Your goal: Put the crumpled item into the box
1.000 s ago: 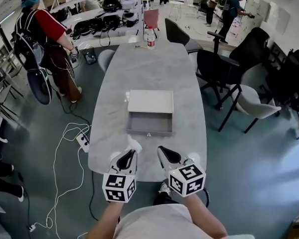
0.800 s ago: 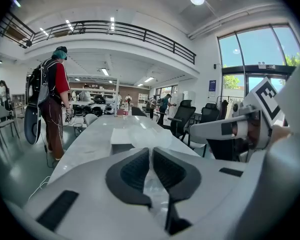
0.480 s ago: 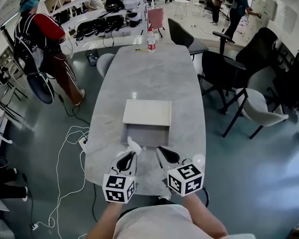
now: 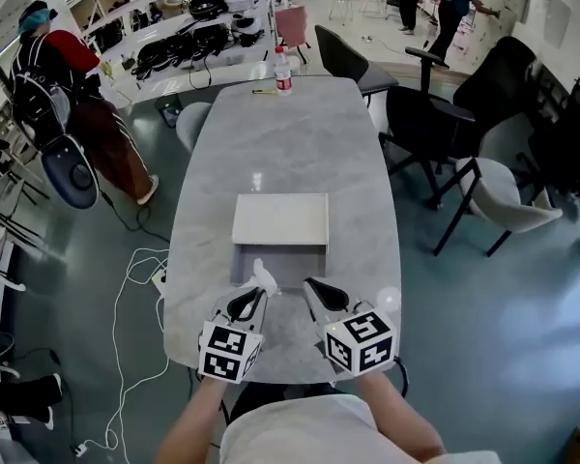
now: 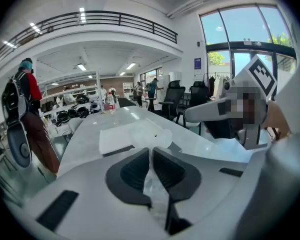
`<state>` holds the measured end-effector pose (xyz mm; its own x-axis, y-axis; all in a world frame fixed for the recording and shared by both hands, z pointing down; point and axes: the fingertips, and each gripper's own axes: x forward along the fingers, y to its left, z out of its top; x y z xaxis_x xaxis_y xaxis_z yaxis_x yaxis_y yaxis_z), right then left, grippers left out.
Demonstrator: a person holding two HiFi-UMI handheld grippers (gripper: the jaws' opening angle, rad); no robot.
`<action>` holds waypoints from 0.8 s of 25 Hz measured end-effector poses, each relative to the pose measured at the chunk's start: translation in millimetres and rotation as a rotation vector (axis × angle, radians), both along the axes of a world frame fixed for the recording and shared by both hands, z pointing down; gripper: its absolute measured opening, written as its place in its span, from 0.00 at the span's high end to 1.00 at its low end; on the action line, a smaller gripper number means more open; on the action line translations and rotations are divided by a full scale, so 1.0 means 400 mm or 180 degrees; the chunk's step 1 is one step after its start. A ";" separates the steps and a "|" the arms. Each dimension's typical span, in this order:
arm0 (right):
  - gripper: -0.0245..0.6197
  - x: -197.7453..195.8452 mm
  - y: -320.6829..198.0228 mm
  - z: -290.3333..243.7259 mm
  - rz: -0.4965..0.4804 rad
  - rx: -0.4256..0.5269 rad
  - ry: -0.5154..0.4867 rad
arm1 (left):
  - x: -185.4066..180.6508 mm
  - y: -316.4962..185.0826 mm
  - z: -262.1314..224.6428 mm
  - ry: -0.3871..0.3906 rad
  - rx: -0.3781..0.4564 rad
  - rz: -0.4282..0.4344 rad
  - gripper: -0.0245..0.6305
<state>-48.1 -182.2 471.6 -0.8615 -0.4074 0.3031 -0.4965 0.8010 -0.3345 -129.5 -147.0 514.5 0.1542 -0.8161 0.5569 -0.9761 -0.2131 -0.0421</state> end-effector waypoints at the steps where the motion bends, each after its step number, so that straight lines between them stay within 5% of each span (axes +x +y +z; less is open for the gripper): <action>1: 0.95 -0.004 -0.005 0.001 0.0034 0.0004 0.0016 | -0.005 -0.011 0.006 -0.0061 -0.0038 0.0106 0.92; 20: 0.95 -0.066 -0.050 0.026 0.0848 -0.0035 0.0268 | -0.025 -0.149 0.119 -0.0847 -0.0407 0.2019 0.92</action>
